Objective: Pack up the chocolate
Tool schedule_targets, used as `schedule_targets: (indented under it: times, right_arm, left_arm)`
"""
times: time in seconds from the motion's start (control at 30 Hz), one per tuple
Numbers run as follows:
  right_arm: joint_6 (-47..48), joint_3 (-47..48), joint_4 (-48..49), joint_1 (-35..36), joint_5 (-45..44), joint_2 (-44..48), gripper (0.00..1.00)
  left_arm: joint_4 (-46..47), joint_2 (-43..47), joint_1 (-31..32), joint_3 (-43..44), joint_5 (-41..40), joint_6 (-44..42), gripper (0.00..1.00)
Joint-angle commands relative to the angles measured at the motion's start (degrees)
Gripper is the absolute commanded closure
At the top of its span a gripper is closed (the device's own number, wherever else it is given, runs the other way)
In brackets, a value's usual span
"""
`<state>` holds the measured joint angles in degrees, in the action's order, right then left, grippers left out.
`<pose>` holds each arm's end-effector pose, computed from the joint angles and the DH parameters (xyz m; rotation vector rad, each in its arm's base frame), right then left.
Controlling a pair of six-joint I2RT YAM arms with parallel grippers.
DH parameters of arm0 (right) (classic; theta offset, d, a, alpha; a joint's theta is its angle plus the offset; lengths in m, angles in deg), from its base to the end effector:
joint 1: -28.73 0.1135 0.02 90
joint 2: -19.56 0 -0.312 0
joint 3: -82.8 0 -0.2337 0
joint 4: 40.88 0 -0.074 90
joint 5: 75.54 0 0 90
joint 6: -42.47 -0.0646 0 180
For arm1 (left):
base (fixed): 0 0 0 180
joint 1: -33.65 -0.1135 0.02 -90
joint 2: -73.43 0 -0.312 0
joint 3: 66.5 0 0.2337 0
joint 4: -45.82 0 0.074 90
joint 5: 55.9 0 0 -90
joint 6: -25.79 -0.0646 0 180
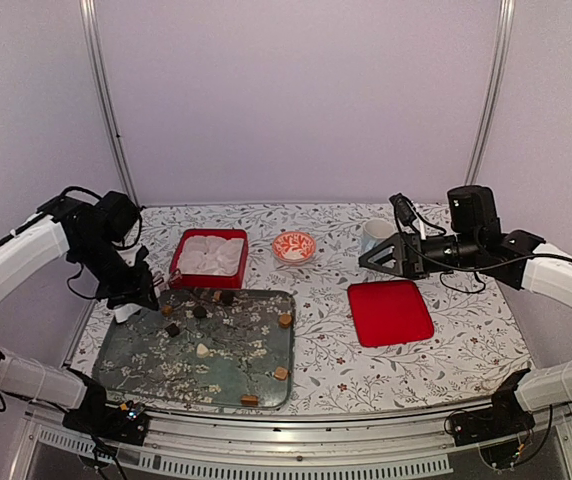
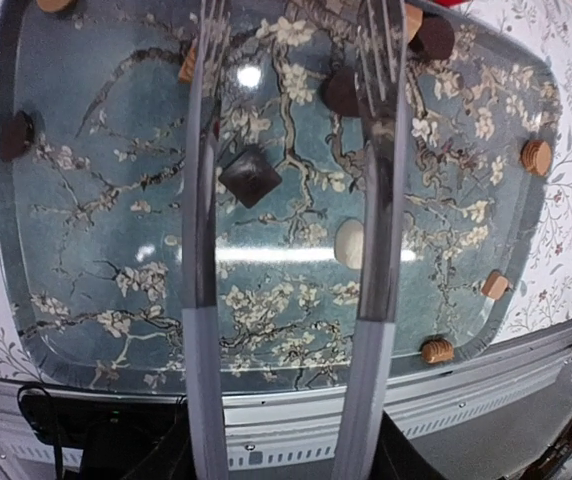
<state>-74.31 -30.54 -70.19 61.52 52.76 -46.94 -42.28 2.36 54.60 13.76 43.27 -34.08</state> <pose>0.1786 0.1627 0.3395 -0.5608 2.1636 1.2989 0.1607 -0.0725 0.3107 -0.2180 3.0088 -0.3445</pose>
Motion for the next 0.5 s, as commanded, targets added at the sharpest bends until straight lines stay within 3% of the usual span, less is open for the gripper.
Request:
schedule_targets:
  times: [0.0,0.47]
  right_arm:
    - [-0.31,-1.44,1.88,-0.28,1.06,1.87,0.01]
    - [-2.46,-3.70,3.89,-0.28,0.49,4.01,0.01]
  left_arm:
    - [-1.30,2.56,3.75,-3.40,1.81,7.20,0.59]
    - [0.95,7.94,6.69,-13.08,5.77,16.41,0.58]
